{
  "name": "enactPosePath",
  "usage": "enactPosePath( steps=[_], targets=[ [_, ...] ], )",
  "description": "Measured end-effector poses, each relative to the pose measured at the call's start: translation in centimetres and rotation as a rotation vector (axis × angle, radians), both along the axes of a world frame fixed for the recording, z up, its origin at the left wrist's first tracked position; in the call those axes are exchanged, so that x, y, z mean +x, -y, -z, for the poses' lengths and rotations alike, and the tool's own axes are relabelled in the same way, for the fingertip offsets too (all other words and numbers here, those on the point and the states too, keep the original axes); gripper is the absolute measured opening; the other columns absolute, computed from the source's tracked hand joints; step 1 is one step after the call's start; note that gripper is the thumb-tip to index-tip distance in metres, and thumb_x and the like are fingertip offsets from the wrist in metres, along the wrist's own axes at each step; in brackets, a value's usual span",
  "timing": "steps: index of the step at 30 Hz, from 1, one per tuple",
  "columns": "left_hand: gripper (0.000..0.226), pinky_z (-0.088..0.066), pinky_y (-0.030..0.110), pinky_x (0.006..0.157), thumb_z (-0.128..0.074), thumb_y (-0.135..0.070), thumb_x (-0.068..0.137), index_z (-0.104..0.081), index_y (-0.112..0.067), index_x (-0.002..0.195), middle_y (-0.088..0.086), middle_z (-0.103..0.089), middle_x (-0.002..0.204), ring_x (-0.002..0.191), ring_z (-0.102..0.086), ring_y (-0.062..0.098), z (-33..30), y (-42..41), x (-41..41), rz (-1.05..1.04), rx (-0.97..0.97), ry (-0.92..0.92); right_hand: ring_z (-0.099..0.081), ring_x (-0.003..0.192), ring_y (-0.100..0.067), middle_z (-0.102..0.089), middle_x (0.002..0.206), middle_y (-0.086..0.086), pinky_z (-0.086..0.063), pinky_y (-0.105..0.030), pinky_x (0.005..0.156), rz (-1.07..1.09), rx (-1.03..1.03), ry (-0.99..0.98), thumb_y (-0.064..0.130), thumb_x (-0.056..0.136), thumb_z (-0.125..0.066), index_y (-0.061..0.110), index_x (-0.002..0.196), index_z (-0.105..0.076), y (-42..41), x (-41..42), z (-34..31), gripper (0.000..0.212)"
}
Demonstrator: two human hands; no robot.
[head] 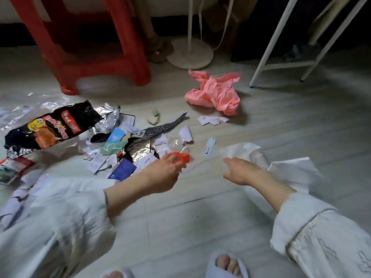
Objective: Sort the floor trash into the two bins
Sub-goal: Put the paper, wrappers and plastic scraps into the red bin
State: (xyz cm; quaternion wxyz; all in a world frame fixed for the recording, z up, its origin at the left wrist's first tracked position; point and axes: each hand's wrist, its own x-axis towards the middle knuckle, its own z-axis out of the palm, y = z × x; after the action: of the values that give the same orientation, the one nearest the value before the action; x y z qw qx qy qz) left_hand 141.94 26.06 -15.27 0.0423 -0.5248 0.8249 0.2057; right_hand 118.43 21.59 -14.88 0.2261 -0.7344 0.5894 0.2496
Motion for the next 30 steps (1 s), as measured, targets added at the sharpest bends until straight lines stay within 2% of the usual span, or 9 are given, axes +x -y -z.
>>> enactPosePath(
  steps=[4, 9, 13, 19, 22, 24, 26, 28, 30],
  targets=[
    [0.043, -0.030, 0.034, 0.108, -0.041, -0.020, 0.094, -0.038, -0.019, 0.138, 0.007, -0.034, 0.143, 0.135, -0.027, 0.022, 6.0, -1.0, -2.1, 0.005, 0.163, 0.024, -0.018, 0.141, -0.032, -0.013, 0.155, -0.012, -0.023, -0.040, 0.113, 0.217, 0.042, 0.020, 0.031, 0.095, -0.045, 0.011, 0.149, 0.001, 0.4, -3.6, 7.4, 0.073],
    [0.042, -0.037, 0.039, 0.104, -0.038, -0.018, 0.095, -0.039, -0.021, 0.137, 0.007, -0.034, 0.143, 0.135, -0.028, 0.022, 8.0, -3.2, -1.7, 0.046, 0.241, 0.049, -0.015, 0.143, -0.031, -0.005, 0.157, -0.012, -0.021, -0.037, 0.115, 0.295, 0.106, 0.058, 0.037, 0.093, -0.047, 0.009, 0.148, -0.006, -0.6, -4.4, 12.0, 0.074],
    [0.043, -0.039, 0.035, 0.101, -0.036, -0.015, 0.095, -0.036, -0.022, 0.138, 0.005, -0.029, 0.147, 0.137, -0.026, 0.020, 7.6, -4.8, -1.3, 0.045, 0.221, 0.079, -0.004, 0.146, -0.025, 0.006, 0.158, -0.009, -0.013, -0.035, 0.118, 0.208, 0.167, 0.096, 0.043, 0.094, -0.045, 0.012, 0.150, -0.004, -2.5, -3.5, 12.2, 0.076],
    [0.060, -0.024, 0.037, 0.113, -0.039, -0.013, 0.094, -0.014, -0.022, 0.147, 0.008, -0.001, 0.157, 0.143, -0.010, 0.024, 7.2, -5.4, -0.7, -0.003, 0.153, 0.050, -0.018, 0.143, -0.024, -0.015, 0.157, -0.007, -0.020, -0.035, 0.116, -0.144, 0.274, 0.231, 0.038, 0.095, -0.045, 0.013, 0.148, -0.018, -9.7, 2.0, 10.3, 0.065],
    [0.068, -0.016, 0.040, 0.116, -0.034, -0.015, 0.095, 0.006, -0.031, 0.147, 0.002, 0.013, 0.156, 0.145, 0.002, 0.025, 8.0, -5.4, -0.3, 0.021, 0.167, 0.091, -0.045, 0.125, -0.028, -0.045, 0.137, -0.011, -0.041, -0.038, 0.099, -0.276, 0.074, 0.238, 0.030, 0.093, -0.047, 0.011, 0.132, -0.042, -11.2, 4.5, 8.5, 0.044],
    [0.069, -0.016, 0.040, 0.116, -0.031, -0.013, 0.095, 0.010, -0.035, 0.145, -0.001, 0.016, 0.156, 0.145, 0.004, 0.025, 8.6, -5.4, -0.1, 0.052, 0.210, 0.146, -0.064, 0.090, -0.027, -0.066, 0.096, -0.006, -0.052, -0.031, 0.072, -0.327, -0.197, 0.292, 0.025, 0.080, -0.065, 0.013, 0.097, -0.064, -10.9, 5.9, 7.1, 0.021],
    [0.069, -0.015, 0.039, 0.116, -0.030, -0.011, 0.094, 0.007, -0.038, 0.145, -0.002, 0.017, 0.156, 0.145, 0.007, 0.026, 9.4, -5.5, 0.0, 0.096, 0.274, 0.228, -0.062, 0.060, -0.020, -0.063, 0.062, 0.001, -0.045, -0.025, 0.053, -0.363, -0.444, 0.336, 0.022, 0.054, -0.081, 0.018, 0.065, -0.066, -10.2, 6.4, 6.3, 0.019],
    [0.070, -0.013, 0.042, 0.116, -0.032, -0.010, 0.092, 0.004, -0.039, 0.146, -0.001, 0.019, 0.155, 0.144, 0.011, 0.027, 10.1, -5.9, 0.2, 0.144, 0.342, 0.321, -0.063, 0.069, -0.023, -0.066, 0.072, -0.002, -0.040, -0.034, 0.067, -0.351, -0.587, 0.355, 0.018, 0.053, -0.079, 0.017, 0.068, -0.067, -9.3, 5.6, 6.1, 0.020],
    [0.071, -0.013, 0.044, 0.116, -0.034, -0.010, 0.091, 0.001, -0.040, 0.146, 0.000, 0.021, 0.155, 0.144, 0.012, 0.027, 10.8, -6.3, 0.5, 0.162, 0.369, 0.376, -0.059, 0.100, -0.028, -0.068, 0.103, -0.010, -0.035, -0.041, 0.086, -0.320, -0.691, 0.314, 0.013, 0.061, -0.074, 0.013, 0.088, -0.068, -8.4, 3.9, 6.2, 0.027]
  ],
)
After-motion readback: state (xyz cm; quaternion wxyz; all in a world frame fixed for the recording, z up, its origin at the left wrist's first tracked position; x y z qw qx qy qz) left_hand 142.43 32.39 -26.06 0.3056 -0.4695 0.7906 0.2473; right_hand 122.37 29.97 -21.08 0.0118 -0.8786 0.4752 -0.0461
